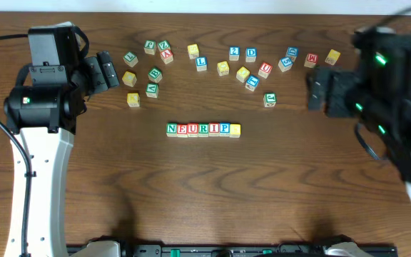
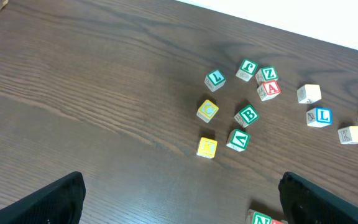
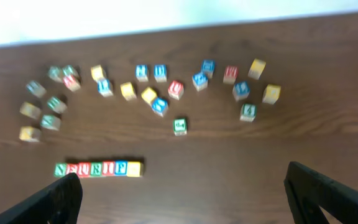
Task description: Spell out NEURIPS
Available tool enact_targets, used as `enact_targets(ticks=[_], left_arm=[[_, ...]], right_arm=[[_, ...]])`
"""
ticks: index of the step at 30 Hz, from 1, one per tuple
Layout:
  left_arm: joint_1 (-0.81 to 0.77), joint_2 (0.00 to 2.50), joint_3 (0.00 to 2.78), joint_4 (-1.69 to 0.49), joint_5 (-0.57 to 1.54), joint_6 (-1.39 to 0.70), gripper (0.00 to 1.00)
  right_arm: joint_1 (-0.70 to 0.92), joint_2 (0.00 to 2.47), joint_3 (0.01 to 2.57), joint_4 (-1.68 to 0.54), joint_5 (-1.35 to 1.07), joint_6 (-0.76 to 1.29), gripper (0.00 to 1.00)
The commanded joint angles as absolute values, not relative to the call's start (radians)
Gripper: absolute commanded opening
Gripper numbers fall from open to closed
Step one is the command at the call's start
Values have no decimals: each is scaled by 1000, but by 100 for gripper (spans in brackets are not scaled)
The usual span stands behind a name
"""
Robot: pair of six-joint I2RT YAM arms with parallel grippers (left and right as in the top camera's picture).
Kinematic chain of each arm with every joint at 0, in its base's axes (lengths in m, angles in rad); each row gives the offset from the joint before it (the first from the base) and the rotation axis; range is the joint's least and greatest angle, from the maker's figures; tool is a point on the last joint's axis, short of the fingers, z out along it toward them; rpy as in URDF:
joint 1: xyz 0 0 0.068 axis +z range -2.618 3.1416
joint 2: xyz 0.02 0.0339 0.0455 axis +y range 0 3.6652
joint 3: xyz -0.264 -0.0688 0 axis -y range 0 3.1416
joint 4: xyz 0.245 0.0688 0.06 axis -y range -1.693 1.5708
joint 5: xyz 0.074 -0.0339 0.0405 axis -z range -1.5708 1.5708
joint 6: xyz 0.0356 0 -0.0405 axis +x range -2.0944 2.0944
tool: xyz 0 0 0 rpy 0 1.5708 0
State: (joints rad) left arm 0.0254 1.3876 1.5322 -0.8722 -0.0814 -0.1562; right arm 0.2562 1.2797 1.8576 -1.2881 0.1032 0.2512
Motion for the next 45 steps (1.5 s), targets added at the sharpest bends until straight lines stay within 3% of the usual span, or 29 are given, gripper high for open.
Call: enact_targets(ticks=[1, 18, 25, 35, 45], left_arm=[[28, 1392, 1549, -876, -87, -146, 98], [28, 1392, 1549, -876, -87, -146, 98], [28, 1392, 1549, -876, -88, -146, 98], [28, 1392, 1549, -876, -87, -146, 98], [28, 1392, 1549, -876, -88, -146, 98]], right_arm=[[254, 1218, 1871, -1292, 129, 245, 99], [237, 1111, 1772, -1267, 170, 228, 99], [179, 974, 1390, -887, 102, 203, 99], [73, 578, 669, -274, -36, 193, 99], [71, 202, 189, -25, -28, 193, 99]])
